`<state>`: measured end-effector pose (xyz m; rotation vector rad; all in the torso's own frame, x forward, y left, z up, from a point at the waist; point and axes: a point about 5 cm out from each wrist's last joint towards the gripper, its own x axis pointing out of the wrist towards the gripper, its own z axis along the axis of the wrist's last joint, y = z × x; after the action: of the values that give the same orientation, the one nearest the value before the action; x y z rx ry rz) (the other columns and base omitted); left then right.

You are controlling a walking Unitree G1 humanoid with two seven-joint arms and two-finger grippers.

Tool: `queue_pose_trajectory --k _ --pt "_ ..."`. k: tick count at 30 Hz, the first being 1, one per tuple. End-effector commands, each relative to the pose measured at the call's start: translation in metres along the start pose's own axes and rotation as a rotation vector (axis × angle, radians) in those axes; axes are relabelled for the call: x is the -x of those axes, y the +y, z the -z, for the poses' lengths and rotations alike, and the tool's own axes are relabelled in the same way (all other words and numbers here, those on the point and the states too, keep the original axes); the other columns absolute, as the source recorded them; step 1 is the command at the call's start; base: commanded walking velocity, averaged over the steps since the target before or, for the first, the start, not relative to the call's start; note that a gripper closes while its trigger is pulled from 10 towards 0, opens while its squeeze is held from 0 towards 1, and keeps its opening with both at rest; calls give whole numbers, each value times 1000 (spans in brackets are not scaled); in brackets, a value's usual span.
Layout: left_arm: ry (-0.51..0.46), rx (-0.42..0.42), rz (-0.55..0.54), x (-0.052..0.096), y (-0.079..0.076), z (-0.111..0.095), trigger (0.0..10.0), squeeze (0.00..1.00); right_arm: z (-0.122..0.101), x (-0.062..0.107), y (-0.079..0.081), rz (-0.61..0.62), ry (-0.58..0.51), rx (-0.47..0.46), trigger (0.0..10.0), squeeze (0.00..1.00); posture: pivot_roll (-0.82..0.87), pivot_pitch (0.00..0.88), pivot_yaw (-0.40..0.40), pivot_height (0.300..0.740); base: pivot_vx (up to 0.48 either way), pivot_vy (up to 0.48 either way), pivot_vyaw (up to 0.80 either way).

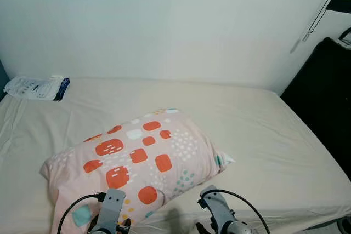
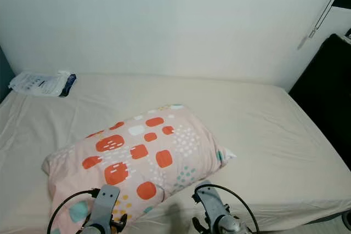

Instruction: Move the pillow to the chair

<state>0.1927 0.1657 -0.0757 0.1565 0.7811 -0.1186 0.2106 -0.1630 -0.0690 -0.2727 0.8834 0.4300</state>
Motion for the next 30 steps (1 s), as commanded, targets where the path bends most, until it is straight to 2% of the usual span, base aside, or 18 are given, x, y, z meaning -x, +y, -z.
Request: queue_pose_trajectory --k 1,5,10,15,26,30 --pt "15 4 19 0 -6 2 10000 0 7 3 -4 18 11 -7 10000 0 79 0 -129 740 0 0 0" --pt "-6 -31 70 -1 -15 -3 10000 0 10 5 -10 32 18 -9 10000 0 89 0 -136 740 0 0 0" --pt "-27 -1 60 -4 -13 -10 10000 0 9 6 -13 46 11 -16 10000 0 79 0 -107 740 0 0 0" --pt "10 -54 69 -2 -8 -4 10000 0 2 5 -14 53 -13 -29 10000 0 50 0 -91 740 0 0 0" --pt "20 -54 46 2 -4 5 10000 0 -9 1 -10 47 -43 -35 10000 0 41 0 -72 740 0 0 0" --pt "14 -56 50 0 -3 2 10000 0 -12 0 -10 63 -56 -73 10000 0 43 0 -64 740 0 0 0"
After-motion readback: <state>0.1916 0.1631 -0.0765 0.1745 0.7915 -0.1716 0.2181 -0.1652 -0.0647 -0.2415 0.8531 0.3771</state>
